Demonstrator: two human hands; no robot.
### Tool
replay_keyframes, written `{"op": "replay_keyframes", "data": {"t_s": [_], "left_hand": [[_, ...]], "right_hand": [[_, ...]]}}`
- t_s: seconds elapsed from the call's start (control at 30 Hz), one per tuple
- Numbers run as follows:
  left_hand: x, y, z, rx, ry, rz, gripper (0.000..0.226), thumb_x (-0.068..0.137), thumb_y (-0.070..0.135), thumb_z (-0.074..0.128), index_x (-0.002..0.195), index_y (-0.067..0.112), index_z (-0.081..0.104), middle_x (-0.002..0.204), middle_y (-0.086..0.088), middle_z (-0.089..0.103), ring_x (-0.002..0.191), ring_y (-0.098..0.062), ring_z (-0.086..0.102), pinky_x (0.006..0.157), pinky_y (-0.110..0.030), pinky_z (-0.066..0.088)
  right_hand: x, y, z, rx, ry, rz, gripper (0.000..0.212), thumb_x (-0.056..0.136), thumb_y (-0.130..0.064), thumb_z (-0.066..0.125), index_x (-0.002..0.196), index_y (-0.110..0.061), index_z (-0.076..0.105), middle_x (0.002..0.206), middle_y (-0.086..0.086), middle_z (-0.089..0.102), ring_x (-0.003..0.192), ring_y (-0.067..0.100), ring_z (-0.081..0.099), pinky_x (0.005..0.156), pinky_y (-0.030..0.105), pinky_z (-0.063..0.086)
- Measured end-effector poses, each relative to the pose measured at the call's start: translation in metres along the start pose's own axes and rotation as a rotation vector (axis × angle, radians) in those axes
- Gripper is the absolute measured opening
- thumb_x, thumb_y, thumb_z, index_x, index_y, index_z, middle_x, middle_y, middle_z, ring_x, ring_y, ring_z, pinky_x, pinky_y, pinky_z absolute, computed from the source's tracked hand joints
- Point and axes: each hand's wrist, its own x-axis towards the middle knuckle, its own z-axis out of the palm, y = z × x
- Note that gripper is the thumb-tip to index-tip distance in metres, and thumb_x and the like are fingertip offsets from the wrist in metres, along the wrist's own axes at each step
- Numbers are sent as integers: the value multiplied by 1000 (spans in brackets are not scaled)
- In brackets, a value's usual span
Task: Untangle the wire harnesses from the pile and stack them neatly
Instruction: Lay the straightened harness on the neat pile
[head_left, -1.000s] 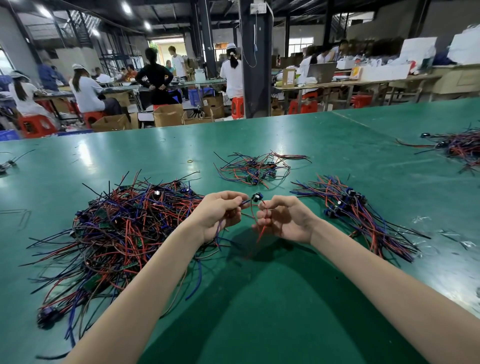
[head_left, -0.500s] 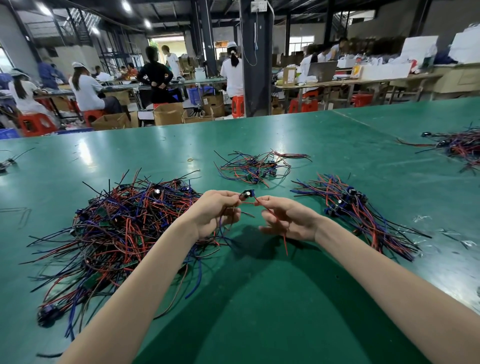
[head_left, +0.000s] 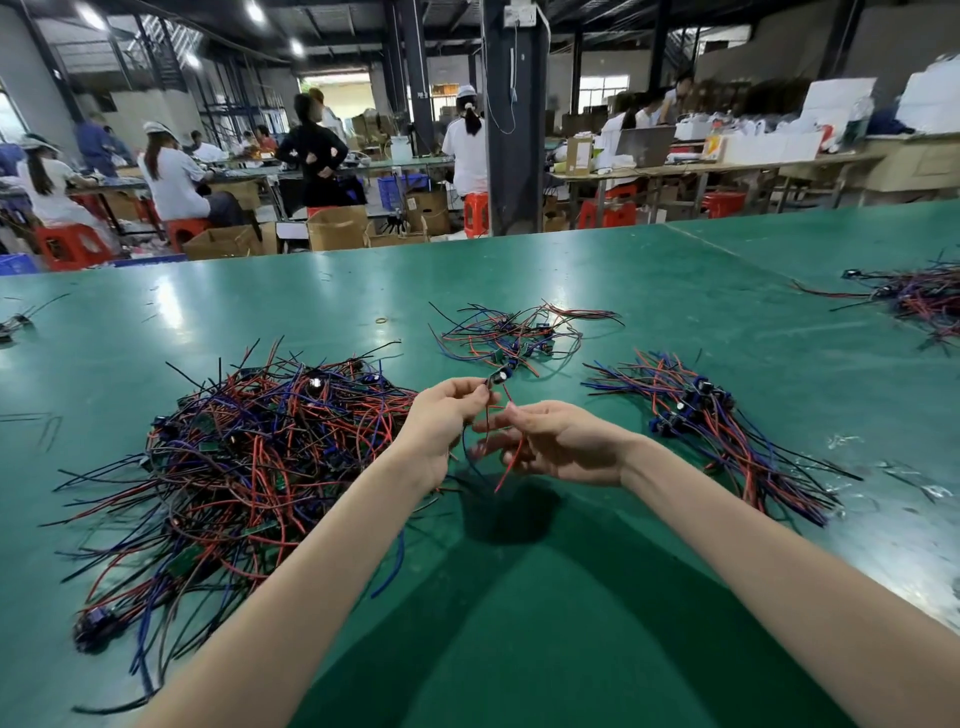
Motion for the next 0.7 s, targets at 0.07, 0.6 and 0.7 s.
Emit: {"op": "replay_keyframes", "data": {"t_s": [0.07, 0.6, 0.7], "left_hand": [[0, 1, 2, -30, 25, 31, 9, 92, 8, 58, 85, 13, 60, 82, 0, 68, 81, -21, 57, 69, -31, 47], [-8, 74, -53, 122, 8, 108, 10, 92, 8, 56, 102, 7, 59, 96, -7, 69, 82, -14, 63, 77, -24, 50], [-14, 95, -77, 154, 14, 160, 11, 95, 10, 51, 100, 9, 61, 96, -4, 70, 85, -14, 65, 83, -27, 51]], "right_hand": [[0, 1, 3, -25, 18, -2, 32, 86, -31, 50, 104, -9, 65, 86, 1, 69, 63, 8, 50, 64, 21, 38], [29, -39, -22, -279, 322, 215, 29, 101, -21, 37, 73, -17, 40, 66, 4, 50, 31, 3, 28, 34, 14, 20], [55, -68, -48, -396, 475, 194, 29, 103, -21, 35, 74, -15, 38, 68, 6, 44, 29, 2, 27, 30, 11, 18]]}}
